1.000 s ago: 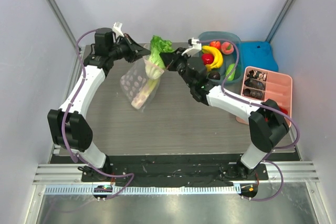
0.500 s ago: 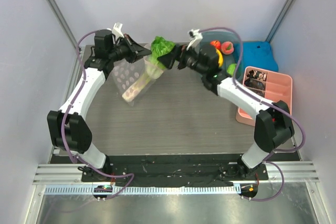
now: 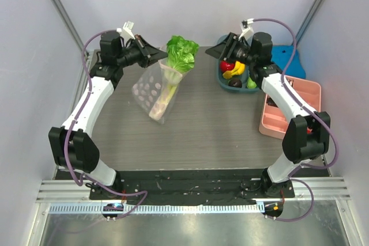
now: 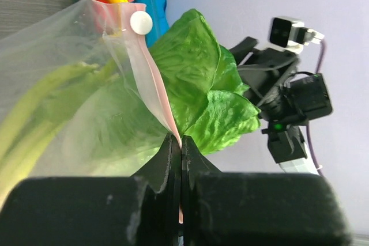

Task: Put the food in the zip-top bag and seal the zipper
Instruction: Place the fake vegetable in the zipper food storage bag, then adjust the zipper food storage bag at the center of the board.

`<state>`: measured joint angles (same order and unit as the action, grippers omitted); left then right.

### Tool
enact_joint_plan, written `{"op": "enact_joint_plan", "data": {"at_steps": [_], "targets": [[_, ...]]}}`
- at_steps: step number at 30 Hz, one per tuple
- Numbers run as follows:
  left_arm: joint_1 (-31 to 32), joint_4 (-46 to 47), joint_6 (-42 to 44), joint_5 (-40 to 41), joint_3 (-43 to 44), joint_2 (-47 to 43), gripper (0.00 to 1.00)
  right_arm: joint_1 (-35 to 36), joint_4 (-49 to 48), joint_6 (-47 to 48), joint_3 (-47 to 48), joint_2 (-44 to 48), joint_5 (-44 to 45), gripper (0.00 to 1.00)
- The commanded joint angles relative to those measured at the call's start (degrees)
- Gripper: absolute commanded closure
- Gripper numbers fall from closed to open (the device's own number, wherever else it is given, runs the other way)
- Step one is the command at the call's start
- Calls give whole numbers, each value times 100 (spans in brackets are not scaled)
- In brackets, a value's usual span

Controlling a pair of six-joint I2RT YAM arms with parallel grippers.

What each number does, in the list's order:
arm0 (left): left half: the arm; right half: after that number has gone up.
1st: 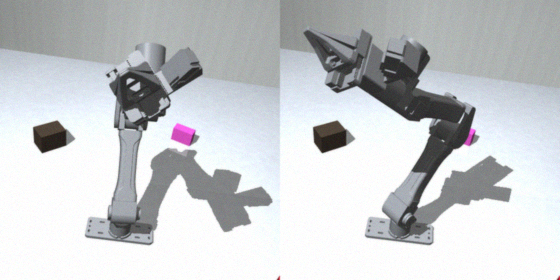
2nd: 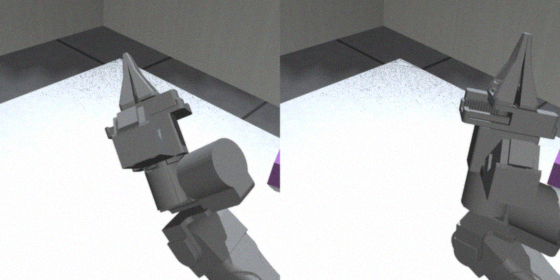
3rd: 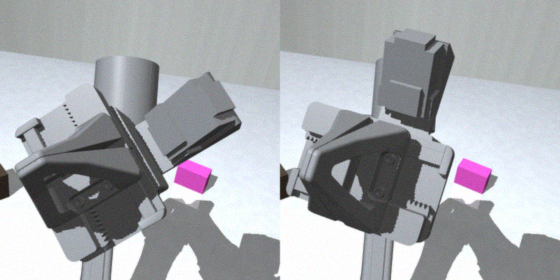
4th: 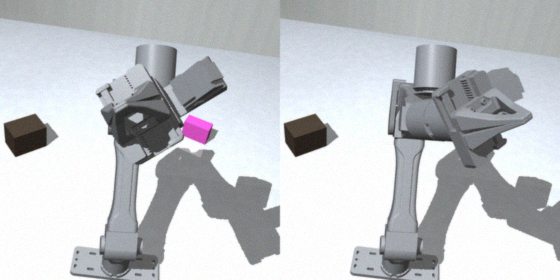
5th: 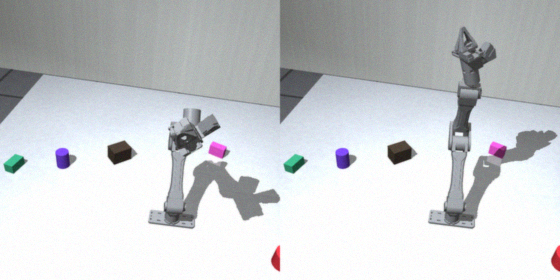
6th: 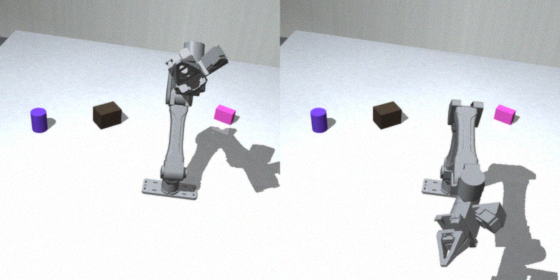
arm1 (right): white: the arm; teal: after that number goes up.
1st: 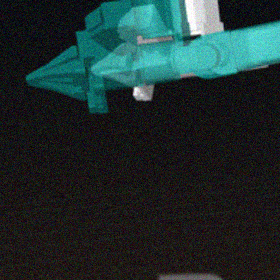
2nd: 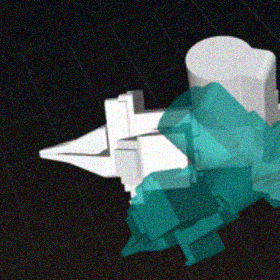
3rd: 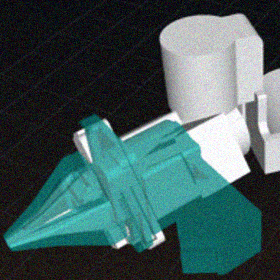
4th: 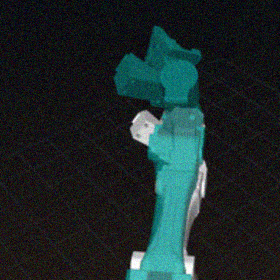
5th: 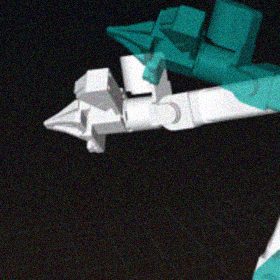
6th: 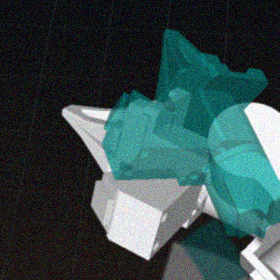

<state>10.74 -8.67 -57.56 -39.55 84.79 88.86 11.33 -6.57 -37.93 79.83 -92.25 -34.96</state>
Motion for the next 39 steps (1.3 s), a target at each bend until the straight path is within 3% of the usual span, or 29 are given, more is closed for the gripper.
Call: {"op": "enact_joint_plan", "data": {"at_steps": [1,10,27,35,39], "targets": [[-20,541,-150,-237,-33,-299,100,202,199,-461,226,-214,-459,47],[-20,568,-185,-194,-182,-378,100,457,613,-408,515,-829,-327,59],[24,585,-265,-176,-191,-361,100,659,296,-645,375,-909,-441,60],[24,603,-229,-220,-209,-369,100,800,577,-285,446,-918,-336,60],[24,629,-212,-264,-191,-369,100,906,622,-100,481,-1049,-169,66]]}}
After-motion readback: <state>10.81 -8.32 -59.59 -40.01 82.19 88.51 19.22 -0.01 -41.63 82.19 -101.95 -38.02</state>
